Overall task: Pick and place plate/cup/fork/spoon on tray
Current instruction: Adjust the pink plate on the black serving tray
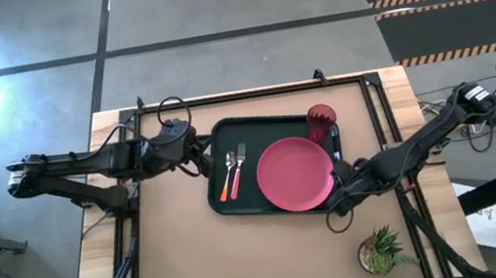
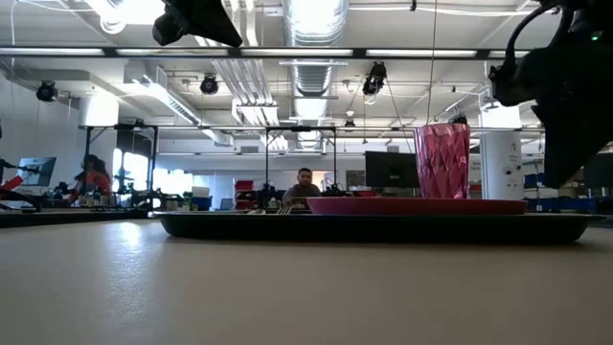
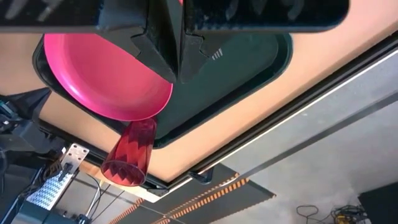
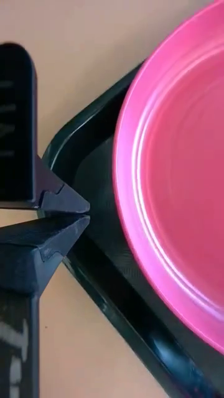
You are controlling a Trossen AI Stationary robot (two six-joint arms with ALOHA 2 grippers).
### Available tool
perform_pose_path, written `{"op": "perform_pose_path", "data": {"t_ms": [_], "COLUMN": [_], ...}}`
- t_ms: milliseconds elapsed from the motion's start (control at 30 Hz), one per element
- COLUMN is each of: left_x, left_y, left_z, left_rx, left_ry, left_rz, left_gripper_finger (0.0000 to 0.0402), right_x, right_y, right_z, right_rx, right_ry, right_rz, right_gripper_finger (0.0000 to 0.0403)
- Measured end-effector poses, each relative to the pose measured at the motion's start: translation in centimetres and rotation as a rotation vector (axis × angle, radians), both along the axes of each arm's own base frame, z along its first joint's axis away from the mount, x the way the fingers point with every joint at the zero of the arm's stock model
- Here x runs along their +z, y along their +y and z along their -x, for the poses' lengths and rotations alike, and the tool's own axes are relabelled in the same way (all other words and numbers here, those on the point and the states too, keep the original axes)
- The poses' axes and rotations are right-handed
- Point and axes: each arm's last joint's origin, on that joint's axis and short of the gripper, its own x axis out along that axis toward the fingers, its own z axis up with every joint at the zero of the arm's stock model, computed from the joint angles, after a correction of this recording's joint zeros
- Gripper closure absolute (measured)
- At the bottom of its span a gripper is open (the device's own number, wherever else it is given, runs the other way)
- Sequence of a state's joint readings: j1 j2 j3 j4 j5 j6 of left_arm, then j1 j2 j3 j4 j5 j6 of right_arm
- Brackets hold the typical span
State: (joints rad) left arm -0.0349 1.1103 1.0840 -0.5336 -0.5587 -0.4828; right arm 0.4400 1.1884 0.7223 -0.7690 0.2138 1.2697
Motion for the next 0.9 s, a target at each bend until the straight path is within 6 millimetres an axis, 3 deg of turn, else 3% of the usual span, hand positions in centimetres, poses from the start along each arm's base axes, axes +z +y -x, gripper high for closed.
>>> {"op": "perform_pose_path", "data": {"t_ms": [900], "left_x": [-0.03], "left_y": [-0.01], "left_z": [-0.01], "left_rx": [-0.016], "left_ry": [0.014], "left_rz": [-0.017], "left_gripper_finger": [0.0401], "right_x": [-0.80], "right_y": [-0.03], "right_z": [-0.80], "right_rx": [-0.054], "right_ry": [-0.018], "right_rz": [0.088], "right_gripper_finger": [0.0394]}}
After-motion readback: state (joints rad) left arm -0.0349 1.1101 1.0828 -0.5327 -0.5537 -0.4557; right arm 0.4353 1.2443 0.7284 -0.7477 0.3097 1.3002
